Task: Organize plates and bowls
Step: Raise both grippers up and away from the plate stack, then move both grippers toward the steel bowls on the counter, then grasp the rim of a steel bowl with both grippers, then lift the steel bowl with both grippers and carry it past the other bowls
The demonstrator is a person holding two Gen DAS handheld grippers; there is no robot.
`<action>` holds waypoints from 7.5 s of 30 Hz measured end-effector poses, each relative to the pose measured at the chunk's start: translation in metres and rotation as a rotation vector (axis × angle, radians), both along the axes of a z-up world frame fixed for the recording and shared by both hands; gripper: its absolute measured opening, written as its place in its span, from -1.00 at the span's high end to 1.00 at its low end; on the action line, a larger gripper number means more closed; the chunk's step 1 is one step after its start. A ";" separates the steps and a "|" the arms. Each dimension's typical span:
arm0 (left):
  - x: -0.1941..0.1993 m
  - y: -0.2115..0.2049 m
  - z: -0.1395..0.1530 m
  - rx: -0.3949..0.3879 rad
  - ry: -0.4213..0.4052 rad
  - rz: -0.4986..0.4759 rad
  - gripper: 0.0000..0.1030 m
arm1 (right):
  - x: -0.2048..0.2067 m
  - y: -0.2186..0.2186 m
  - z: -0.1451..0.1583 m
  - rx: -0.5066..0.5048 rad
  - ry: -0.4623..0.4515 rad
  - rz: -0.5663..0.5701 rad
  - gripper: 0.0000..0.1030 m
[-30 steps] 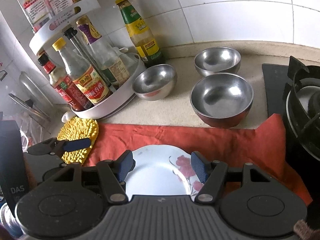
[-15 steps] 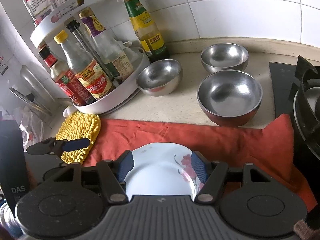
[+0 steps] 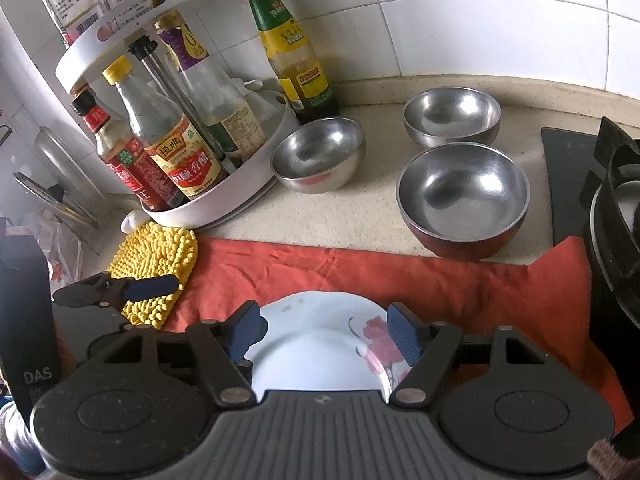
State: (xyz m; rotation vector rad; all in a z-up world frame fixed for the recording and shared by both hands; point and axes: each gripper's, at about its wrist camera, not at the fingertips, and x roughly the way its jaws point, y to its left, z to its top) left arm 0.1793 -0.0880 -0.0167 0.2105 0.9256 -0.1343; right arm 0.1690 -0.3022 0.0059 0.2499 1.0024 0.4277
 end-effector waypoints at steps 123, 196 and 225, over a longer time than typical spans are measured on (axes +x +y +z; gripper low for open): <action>0.153 -0.100 -0.014 -0.148 0.268 -0.290 -0.15 | 0.119 -0.086 -0.061 0.011 0.224 -0.230 0.23; 0.193 -0.001 -0.028 -0.273 0.185 0.323 0.12 | 0.248 0.076 -0.072 -0.171 0.091 0.469 0.25; 0.180 0.017 -0.009 -0.290 0.123 0.296 0.08 | 0.244 0.062 -0.061 -0.016 0.203 0.379 0.24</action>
